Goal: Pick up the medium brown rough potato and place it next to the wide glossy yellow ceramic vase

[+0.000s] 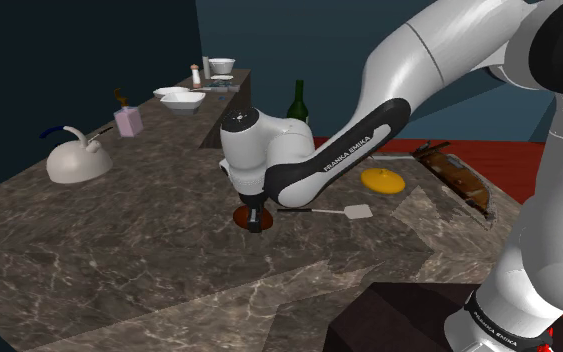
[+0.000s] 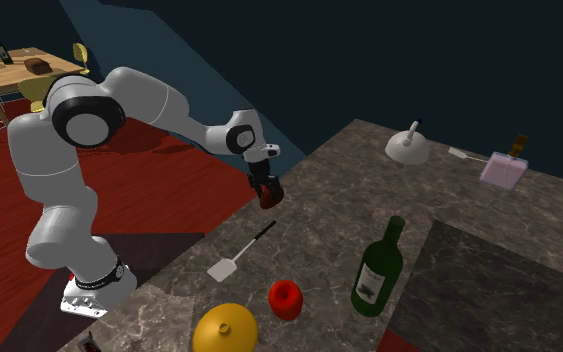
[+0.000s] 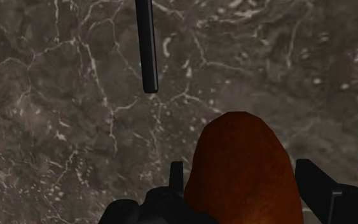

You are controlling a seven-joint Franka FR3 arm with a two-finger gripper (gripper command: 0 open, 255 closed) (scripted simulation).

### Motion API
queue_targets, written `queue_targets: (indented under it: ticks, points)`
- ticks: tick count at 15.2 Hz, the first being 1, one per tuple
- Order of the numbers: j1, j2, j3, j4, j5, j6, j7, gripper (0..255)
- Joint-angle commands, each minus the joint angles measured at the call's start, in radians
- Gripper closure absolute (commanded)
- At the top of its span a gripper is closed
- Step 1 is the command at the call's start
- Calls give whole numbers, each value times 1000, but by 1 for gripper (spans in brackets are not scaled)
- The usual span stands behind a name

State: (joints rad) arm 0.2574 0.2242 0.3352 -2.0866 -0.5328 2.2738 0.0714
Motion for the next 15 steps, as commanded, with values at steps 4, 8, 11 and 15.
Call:
queue_targets:
  ticks: [4,8,11,15]
  points:
    - [-1,-8,2,3,8,-9,-8,255]
    - [-5,-40,9,17,37,-48,-38,255]
    - [-7,-63,14,31,58,-78,-60,255]
    - [-9,-90,19,52,83,-119,-87,255]
